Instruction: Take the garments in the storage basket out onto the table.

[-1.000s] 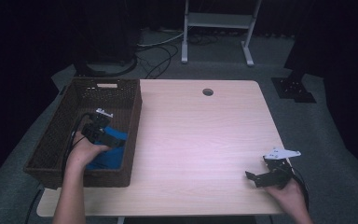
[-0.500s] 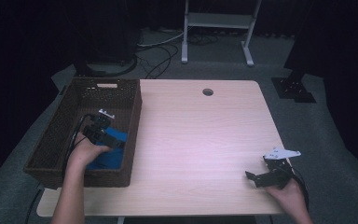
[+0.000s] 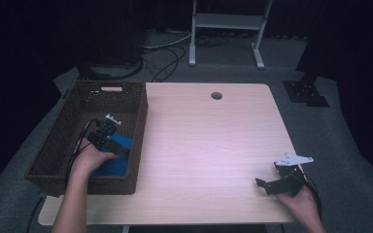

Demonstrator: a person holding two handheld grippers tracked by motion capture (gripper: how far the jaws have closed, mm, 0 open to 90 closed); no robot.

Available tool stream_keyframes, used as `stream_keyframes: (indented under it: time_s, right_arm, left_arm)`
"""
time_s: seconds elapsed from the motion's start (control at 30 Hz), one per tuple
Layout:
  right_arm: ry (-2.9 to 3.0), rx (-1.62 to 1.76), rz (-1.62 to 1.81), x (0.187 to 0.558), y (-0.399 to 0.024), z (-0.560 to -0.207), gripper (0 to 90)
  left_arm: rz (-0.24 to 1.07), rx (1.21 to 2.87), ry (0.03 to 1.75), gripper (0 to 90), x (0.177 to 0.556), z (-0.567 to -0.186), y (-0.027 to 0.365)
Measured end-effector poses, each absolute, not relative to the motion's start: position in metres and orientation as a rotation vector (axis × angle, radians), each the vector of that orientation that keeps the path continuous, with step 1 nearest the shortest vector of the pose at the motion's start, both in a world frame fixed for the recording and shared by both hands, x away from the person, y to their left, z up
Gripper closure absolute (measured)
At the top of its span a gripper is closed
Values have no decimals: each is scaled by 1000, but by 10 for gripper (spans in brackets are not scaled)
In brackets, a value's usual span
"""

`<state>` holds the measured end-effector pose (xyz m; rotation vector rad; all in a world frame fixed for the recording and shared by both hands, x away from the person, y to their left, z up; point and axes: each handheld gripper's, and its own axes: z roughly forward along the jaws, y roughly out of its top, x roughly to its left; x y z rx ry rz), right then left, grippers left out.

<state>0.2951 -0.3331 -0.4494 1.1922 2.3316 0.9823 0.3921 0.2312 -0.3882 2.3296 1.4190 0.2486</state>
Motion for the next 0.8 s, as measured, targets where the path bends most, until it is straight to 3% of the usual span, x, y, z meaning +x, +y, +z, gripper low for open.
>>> stream_keyframes:
  time_s: [0.8]
  right_arm:
    - [2331, 1194, 983, 295, -333, -449, 0]
  left_arm:
    - [181, 2327, 1483, 1, 398, -398, 233]
